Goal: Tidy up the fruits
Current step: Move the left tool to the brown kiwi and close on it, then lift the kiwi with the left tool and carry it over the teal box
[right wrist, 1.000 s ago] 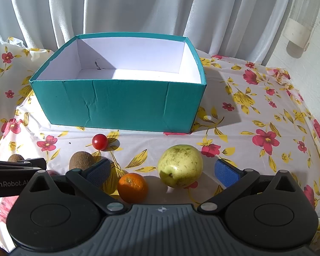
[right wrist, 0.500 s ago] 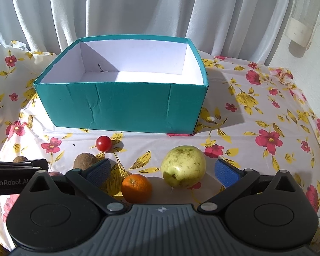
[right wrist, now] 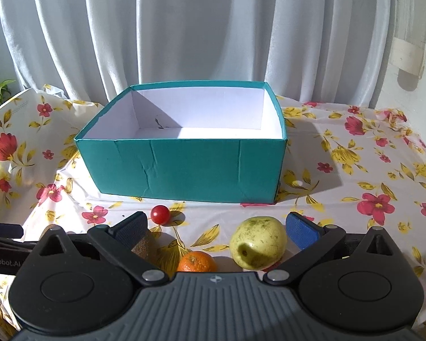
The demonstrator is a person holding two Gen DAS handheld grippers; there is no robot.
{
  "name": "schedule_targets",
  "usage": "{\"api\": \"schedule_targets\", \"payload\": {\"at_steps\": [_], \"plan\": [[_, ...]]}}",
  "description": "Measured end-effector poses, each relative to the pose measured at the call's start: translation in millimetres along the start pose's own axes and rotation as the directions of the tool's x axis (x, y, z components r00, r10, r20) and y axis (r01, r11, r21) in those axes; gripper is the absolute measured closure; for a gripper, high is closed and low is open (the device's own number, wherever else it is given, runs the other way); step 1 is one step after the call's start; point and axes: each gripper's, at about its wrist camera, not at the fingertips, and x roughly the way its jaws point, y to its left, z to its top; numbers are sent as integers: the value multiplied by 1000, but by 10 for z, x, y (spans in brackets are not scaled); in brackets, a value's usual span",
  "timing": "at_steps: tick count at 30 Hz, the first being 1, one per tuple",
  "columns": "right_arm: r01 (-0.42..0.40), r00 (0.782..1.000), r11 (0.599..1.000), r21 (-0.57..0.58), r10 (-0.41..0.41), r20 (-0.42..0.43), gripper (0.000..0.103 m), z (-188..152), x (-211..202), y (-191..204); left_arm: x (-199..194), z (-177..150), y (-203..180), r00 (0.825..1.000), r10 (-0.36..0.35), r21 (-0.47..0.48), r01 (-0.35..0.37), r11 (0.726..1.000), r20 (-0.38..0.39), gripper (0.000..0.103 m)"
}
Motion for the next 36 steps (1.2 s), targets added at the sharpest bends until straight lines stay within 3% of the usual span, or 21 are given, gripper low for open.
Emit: {"api": "schedule_targets", "payload": {"at_steps": [5,12,16,19,23,27,31,32,33,36], "plan": [[-31,999,1000,7,31,-17,0,-12,59,33,6,86,183,999,52,-82,-50,995,17,0],[-7,1000,1000,-8,7,-29,0,27,112,67,288,104,204,997,67,-54,-69,996,-46,0],[17,999,1000,6,-17,-44,0,27,145,33,417,107,260,993,51,-63,-57,996,-102,26],[31,998,999,16,-30,-53,0,26,171,3,475,103,318,991,43,-91,-55,994,-129,26],[54,997,998,28,-52,-59,0,38,190,-33,538,113,310,985,27,-91,-43,995,-171,41],[67,996,997,38,-64,-60,0,60,196,-61,595,119,285,978,43,-79,-60,995,-202,44],[77,995,996,50,-73,-71,0,67,215,-88,598,139,283,977,46,-73,-63,995,-206,45],[79,995,995,54,-75,-73,0,66,218,-95,596,140,277,978,55,-67,-70,995,-202,54],[83,994,995,57,-78,-76,0,67,221,-102,594,143,273,978,60,-56,-73,996,-197,54],[93,994,994,62,-88,-71,0,82,208,-121,562,163,319,980,25,-87,-44,995,-199,54]]}}
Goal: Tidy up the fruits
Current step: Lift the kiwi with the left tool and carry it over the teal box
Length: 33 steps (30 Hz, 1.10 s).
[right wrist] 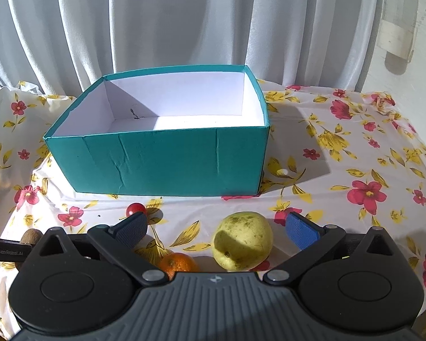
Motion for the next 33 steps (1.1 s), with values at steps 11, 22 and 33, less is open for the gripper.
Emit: {"api": "schedule_targets", "payload": {"at_steps": [11,22,33], "plan": [[38,999,998,45,-39,21,0,5,-88,-154,-546,259,-510,988,-57,138,37,990,145,54],[54,998,991,124,-57,20,0,-16,-93,-344,-659,795,-1174,957,-110,230,47,972,270,54],[79,986,993,93,-91,141,0,-92,-150,-424,-1,1387,-1512,956,-20,197,-40,980,294,54]]}}
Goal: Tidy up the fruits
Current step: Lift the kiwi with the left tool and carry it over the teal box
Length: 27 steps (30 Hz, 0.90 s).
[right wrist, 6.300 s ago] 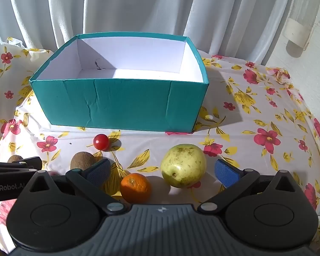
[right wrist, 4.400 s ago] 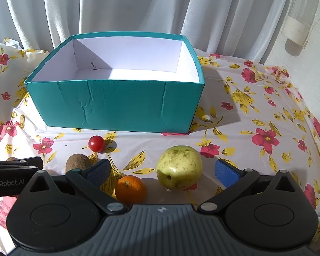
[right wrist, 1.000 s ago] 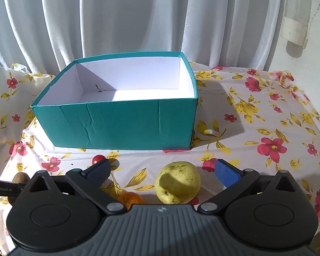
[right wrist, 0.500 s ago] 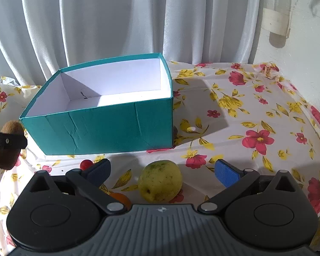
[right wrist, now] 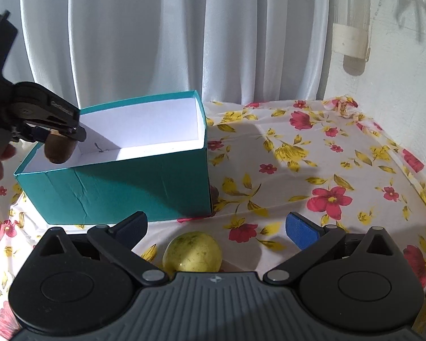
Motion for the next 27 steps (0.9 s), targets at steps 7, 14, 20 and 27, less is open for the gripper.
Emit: {"api": "schedule_targets", "payload": {"at_steps": [7,14,20,27], "plan": [[-12,1000,1000,1,12,2,0,-32,18,-53,378,-39,-42,997,4,3,-4,1000,-73,54],[10,999,999,33,-9,-36,0,-39,58,-92,603,-81,-41,991,26,13,-25,1000,-129,54],[30,996,999,29,-28,-81,0,-47,127,-70,716,-99,-47,986,35,14,-33,999,-165,54],[26,992,1000,17,-23,-124,0,-74,229,-31,793,-108,-12,980,32,1,-33,999,-195,52]]}}
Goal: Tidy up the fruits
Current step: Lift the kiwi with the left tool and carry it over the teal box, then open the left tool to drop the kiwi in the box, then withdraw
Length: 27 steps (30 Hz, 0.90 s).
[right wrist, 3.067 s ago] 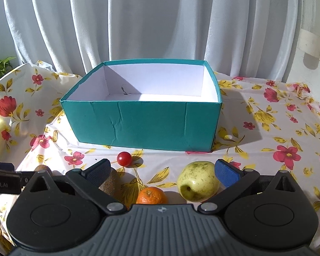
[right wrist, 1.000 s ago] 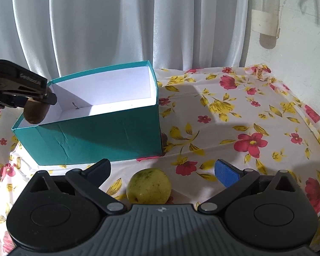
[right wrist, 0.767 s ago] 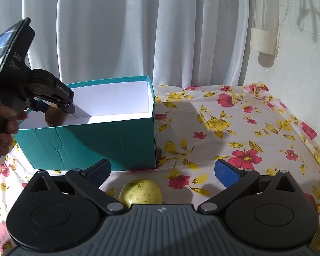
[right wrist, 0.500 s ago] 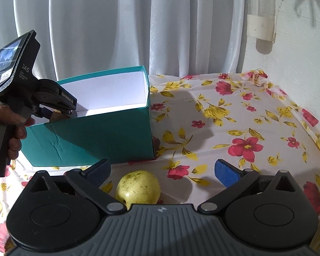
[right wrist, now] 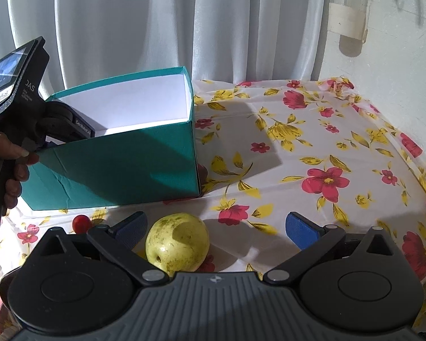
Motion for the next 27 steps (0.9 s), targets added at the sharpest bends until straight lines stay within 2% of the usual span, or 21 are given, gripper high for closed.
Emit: {"api": "schedule_targets", "payload": {"at_steps": [1,2,4,6,9,11,16,20,27], "plan": [[-3,1000,1000,-1,3,-5,0,1,9,6,-1,7,0,1000,4,0,-4,1000,9,49],[-4,1000,1000,-3,4,-8,0,0,15,12,-6,9,-4,1000,6,1,-6,1000,13,42],[-3,1000,1000,-7,3,-12,0,3,29,21,-5,19,-5,1000,4,-3,-4,1000,13,37],[-6,1000,1000,-8,6,-16,0,4,38,22,-51,19,13,1000,-18,-11,18,1000,12,35],[-8,1000,1000,-8,8,-21,0,3,40,20,-225,8,51,999,-33,-22,34,999,42,20],[-12,1000,1000,-8,12,-23,0,2,42,19,-421,-21,75,995,-26,-31,29,999,91,5],[-17,998,1000,-9,16,-54,0,-3,92,30,-1102,-203,143,974,-20,-58,34,998,227,1],[-21,998,1000,-21,20,-65,0,-12,152,77,-1438,-434,218,955,21,-84,4,996,295,0],[-36,995,997,-64,30,-91,1,-34,368,244,-1378,-677,395,980,10,-129,16,991,199,0]]}}
